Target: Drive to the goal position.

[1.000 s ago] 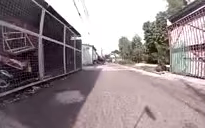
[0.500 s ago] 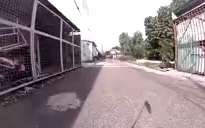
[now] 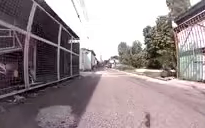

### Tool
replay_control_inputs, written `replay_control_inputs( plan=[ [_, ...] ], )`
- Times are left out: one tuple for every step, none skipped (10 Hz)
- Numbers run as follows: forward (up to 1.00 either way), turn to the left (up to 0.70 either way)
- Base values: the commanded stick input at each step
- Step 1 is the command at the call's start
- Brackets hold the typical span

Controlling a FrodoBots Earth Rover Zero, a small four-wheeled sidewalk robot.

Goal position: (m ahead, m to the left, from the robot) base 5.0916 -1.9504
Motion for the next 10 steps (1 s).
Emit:
replay_control_inputs(
  plan=[
    [0.54, 0.12],
    [0.55, 0.35],
    [0.56, 0.56],
    [0.56, 0.56],
    [0.56, 0.47],
    [0.56, 0.12],
    [0.56, 0.0],
    [0.55, 0.0],
    [0.55, 0.0],
    [0.56, 0.0]
  ],
)
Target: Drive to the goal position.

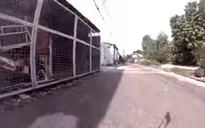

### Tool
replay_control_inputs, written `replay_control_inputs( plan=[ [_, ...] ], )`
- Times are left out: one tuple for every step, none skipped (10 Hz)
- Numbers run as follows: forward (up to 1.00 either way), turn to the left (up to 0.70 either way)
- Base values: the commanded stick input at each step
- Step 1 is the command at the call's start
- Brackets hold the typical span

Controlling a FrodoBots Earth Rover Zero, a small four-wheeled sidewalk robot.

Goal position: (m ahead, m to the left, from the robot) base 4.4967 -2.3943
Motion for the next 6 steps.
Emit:
replay_control_inputs(
  plan=[
    [0.56, 0.0],
    [0.55, 0.0],
    [0.54, 0.0],
    [0.54, 0.0],
    [0.54, 0.0],
    [0.54, 0.0]
  ],
)
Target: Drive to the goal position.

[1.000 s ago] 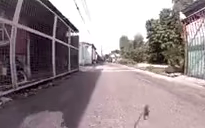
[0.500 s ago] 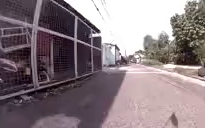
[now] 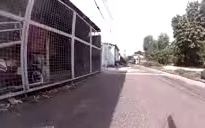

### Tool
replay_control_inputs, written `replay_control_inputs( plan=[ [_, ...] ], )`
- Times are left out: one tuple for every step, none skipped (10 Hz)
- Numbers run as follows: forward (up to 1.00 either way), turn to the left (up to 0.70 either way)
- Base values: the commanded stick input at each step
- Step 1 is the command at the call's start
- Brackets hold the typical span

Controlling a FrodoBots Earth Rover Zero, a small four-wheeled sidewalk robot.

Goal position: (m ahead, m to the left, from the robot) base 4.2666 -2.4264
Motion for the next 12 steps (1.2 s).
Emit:
replay_control_inputs(
  plan=[
    [0.54, 0.0],
    [0.54, 0.0],
    [0.54, 0.0],
    [0.54, 0.0],
    [0.54, 0.0],
    [0.54, 0.0],
    [0.54, 0.0],
    [0.54, 0.0],
    [0.54, 0.0],
    [0.54, 0.0],
    [0.54, 0.0],
    [0.54, 0.0]
  ],
)
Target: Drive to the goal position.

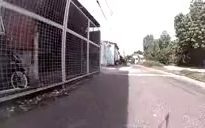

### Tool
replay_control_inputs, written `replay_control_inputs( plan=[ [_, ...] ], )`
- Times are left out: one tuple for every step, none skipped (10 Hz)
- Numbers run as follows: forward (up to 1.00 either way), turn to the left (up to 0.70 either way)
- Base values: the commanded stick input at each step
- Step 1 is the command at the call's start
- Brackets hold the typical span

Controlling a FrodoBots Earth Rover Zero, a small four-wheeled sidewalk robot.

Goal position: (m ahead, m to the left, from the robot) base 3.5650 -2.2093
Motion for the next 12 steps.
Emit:
replay_control_inputs(
  plan=[
    [0.54, 0.0],
    [0.54, -0.31],
    [0.44, -0.39],
    [0.12, -0.12],
    [0.0, 0.0],
    [0.0, 0.0],
    [0.0, 0.0],
    [0.0, 0.0],
    [0.08, 0.0],
    [0.54, 0.0],
    [0.78, 0.0],
    [0.78, 0.0]
  ],
)
